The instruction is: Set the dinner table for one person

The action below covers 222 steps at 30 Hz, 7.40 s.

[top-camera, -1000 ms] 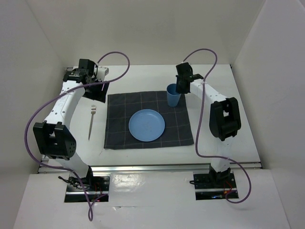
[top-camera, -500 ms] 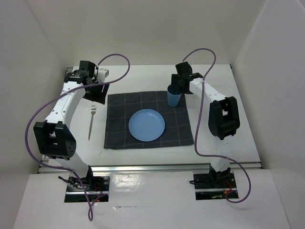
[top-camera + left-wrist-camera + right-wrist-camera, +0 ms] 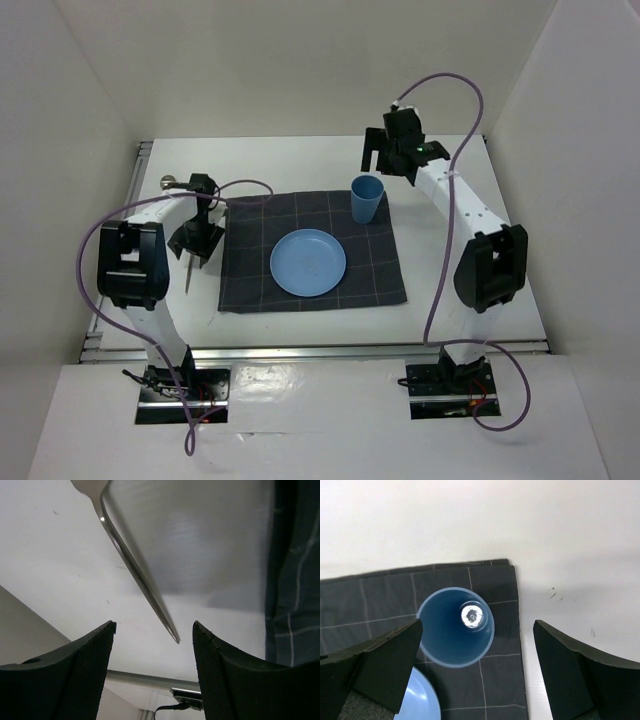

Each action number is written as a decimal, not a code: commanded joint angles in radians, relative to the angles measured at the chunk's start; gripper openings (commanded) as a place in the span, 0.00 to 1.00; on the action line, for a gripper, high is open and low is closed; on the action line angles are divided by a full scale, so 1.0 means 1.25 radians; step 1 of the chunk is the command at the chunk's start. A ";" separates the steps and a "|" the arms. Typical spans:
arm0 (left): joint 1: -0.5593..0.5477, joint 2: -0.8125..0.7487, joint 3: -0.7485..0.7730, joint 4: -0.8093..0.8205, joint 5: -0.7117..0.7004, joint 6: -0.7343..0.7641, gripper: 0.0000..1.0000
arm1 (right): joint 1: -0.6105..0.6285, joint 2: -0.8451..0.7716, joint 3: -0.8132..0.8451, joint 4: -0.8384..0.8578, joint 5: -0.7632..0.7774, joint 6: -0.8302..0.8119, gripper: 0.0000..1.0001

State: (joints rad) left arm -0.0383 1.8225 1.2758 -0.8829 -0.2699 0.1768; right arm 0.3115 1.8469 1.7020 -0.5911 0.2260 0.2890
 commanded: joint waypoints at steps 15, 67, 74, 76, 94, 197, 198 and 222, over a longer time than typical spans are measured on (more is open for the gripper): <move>0.088 0.288 0.134 -0.045 0.218 -0.027 0.06 | 0.018 -0.328 -0.185 0.186 0.081 -0.092 1.00; -0.157 0.191 0.168 -0.021 0.245 -0.443 0.16 | 0.018 -0.344 -0.225 0.128 0.133 -0.086 1.00; -0.157 0.191 0.194 -0.046 0.240 -0.414 0.62 | 0.018 -0.344 -0.233 0.128 0.117 -0.086 1.00; -0.157 0.173 0.202 -0.056 0.233 -0.414 0.64 | 0.018 -0.344 -0.233 0.128 0.117 -0.079 1.00; 0.153 0.201 0.539 -0.010 0.164 -0.130 0.78 | 0.115 -0.272 -0.152 0.135 -0.095 -0.013 1.00; 0.086 0.021 0.222 0.193 0.404 -0.384 0.00 | 0.380 0.561 0.264 0.731 -0.663 0.462 0.56; 0.086 0.021 0.222 0.193 0.411 -0.384 0.00 | 0.380 0.561 0.264 0.731 -0.663 0.473 0.53; 0.093 -0.069 0.291 0.092 0.357 -0.289 0.41 | 0.312 0.366 0.049 0.751 -0.766 0.541 0.00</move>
State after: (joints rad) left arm 0.0628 1.8267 1.6005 -0.7338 0.2050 -0.2226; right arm 0.7399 2.4641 1.8168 0.3298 -0.6750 0.9596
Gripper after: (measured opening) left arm 0.403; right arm 0.102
